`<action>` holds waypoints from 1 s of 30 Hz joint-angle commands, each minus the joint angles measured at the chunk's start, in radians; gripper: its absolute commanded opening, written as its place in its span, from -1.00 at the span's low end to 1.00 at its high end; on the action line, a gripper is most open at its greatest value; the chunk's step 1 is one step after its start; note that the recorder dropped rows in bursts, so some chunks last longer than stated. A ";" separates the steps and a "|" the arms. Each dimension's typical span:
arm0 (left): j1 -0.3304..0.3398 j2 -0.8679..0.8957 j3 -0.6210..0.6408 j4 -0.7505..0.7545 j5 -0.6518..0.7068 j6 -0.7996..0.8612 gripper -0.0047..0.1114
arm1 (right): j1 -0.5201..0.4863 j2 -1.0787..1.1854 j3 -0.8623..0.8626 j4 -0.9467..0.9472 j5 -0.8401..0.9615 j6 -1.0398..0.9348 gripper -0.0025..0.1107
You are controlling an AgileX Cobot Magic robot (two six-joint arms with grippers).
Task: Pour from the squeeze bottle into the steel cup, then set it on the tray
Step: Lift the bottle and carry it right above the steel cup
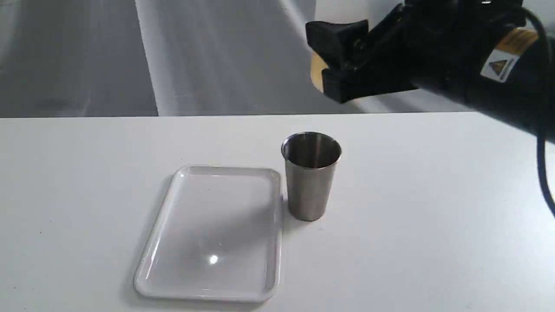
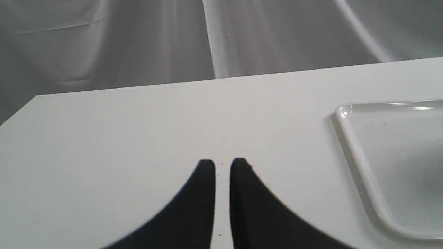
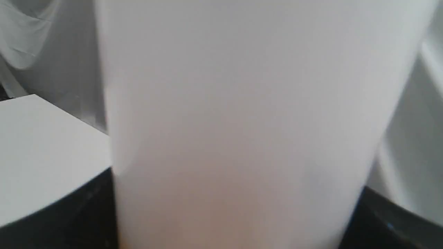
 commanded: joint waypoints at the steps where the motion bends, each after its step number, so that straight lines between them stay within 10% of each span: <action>1: 0.003 -0.005 0.004 0.000 -0.008 -0.002 -0.78 | -0.063 -0.014 -0.054 -0.314 0.032 0.341 -0.96; 14: 0.003 -0.005 0.004 0.000 -0.008 -0.002 -0.78 | -0.123 -0.012 -0.068 -1.321 0.405 1.141 -0.96; 30: 0.003 -0.005 0.004 0.000 -0.008 -0.002 -0.78 | -0.121 0.204 -0.068 -1.521 0.665 1.146 -0.96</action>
